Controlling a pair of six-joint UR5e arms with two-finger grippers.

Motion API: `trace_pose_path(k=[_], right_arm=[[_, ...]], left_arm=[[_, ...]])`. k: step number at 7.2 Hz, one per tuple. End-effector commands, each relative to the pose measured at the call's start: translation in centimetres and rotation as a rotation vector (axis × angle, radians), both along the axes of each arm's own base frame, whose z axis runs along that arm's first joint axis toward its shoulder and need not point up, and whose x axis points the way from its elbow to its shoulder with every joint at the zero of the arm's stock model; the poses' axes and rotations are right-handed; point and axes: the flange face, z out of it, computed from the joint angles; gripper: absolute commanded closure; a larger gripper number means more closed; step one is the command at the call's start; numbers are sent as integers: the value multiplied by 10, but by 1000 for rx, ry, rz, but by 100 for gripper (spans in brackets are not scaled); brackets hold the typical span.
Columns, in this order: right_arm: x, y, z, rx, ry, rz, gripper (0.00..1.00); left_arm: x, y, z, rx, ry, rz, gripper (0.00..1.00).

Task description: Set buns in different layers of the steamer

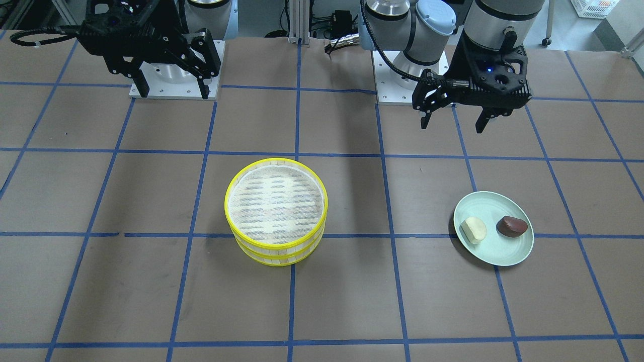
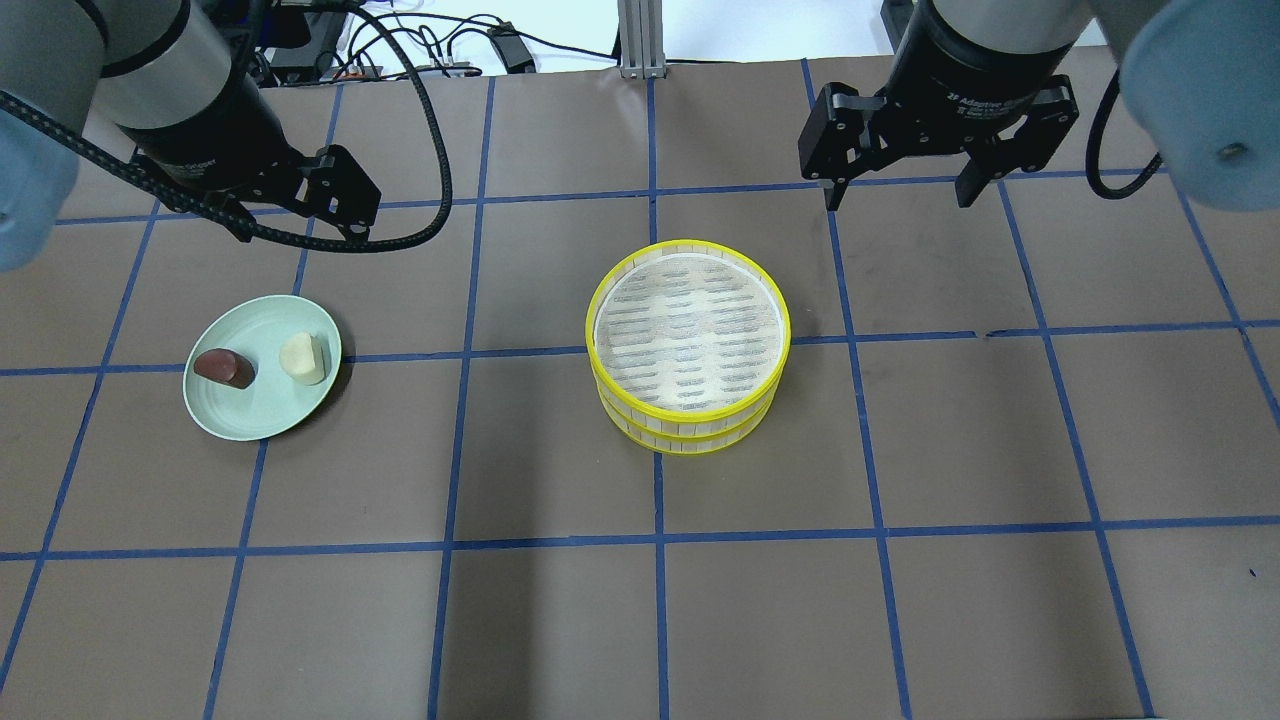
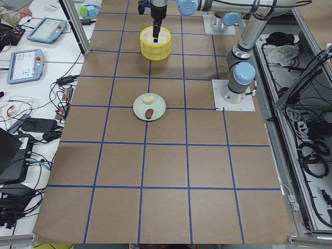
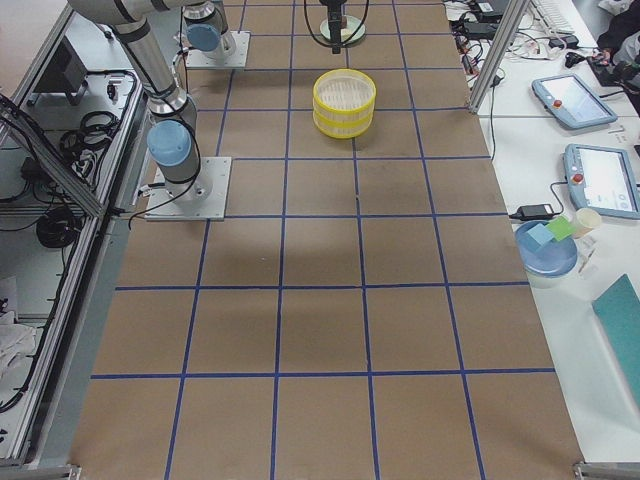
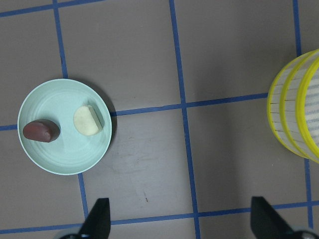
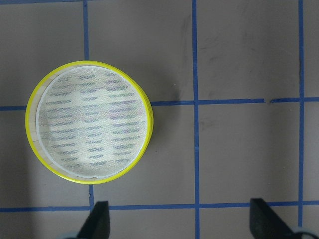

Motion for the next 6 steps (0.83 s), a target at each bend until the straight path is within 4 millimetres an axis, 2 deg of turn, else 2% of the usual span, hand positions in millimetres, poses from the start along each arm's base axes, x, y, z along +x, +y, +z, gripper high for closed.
trace_pose_path(k=[1,6], right_arm=[[0,0,0,0,0,2,0],[0,-1,-1,2,-1,0,0]], left_arm=[[1,0,0,0,0,1,0],[5,1,-3,21,-1,3,0]])
